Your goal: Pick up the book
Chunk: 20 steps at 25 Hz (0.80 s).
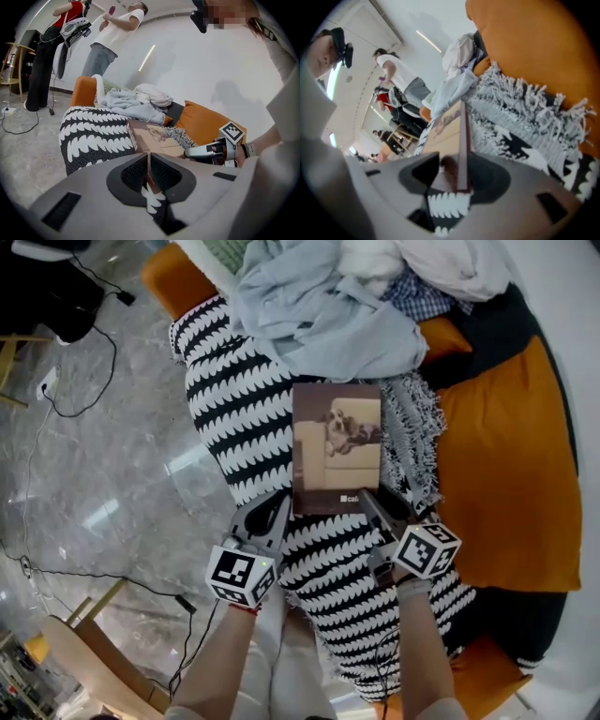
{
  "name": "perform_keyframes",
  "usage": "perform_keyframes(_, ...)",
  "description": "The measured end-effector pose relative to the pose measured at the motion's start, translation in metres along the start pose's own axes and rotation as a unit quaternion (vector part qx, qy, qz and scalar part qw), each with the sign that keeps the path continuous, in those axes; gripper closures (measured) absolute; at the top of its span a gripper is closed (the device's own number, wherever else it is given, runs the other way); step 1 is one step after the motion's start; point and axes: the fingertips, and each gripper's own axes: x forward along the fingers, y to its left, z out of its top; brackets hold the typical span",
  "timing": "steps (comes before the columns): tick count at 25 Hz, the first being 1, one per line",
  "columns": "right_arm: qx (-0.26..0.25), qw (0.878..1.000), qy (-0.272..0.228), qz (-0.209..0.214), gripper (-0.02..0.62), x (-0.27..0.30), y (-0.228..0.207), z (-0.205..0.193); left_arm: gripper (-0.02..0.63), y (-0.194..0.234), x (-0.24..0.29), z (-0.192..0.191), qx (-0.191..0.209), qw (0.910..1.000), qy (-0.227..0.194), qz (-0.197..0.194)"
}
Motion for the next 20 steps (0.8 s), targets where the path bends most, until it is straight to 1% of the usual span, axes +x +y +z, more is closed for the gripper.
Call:
perform_keyframes(3, 0.01, 1.0, 0.014, 0.012, 0.413, 0.007, -0.006, -0.002, 0.58, 0.004, 0.005, -0.008, 0.006, 0.9999, 0.008, 0.003)
perform_keyframes(6, 0.001, 1.0, 0.025, 0.015, 0.409, 0.004, -0.009, 0.001, 0.58, 0.001, 0.01, -0.011, 0.008, 0.9999, 0.015, 0.0)
perform_keyframes(7, -0.001, 1.0, 0.027, 0.015, 0.4, 0.003, -0.011, 0.004, 0.58, -0.001, 0.012, -0.01, 0.009, 0.9998, 0.016, -0.001)
perform_keyframes(8, 0.001, 0.999, 0.028, 0.017, 0.369, 0.003, -0.013, 0.006, 0.58, -0.002, 0.014, -0.009, 0.01, 0.9998, 0.018, -0.002)
perform_keyframes(11, 0.007, 0.999, 0.041, 0.031, 0.357, 0.003, -0.01, 0.007, 0.58, -0.006, 0.014, -0.009, 0.023, 0.9994, 0.026, -0.007)
perform_keyframes(14, -0.01, 0.997, 0.057, 0.043, 0.357, 0.005, -0.004, 0.006, 0.58, -0.005, 0.013, -0.012, 0.027, 0.999, 0.033, -0.01)
perform_keyframes(17, -0.024, 0.997, 0.057, 0.046, 0.357, 0.005, -0.001, 0.013, 0.58, -0.005, 0.015, -0.009, 0.023, 0.9991, 0.035, -0.01)
perform_keyframes(18, -0.022, 0.997, 0.056, 0.047, 0.357, 0.004, 0.001, 0.015, 0.58, -0.004, 0.015, -0.009, 0.02, 0.999, 0.039, -0.006)
perform_keyframes(20, -0.018, 0.997, 0.056, 0.049, 0.357, 0.004, 0.006, 0.015, 0.58, 0.005, 0.016, -0.02, 0.017, 0.997, 0.073, 0.016)
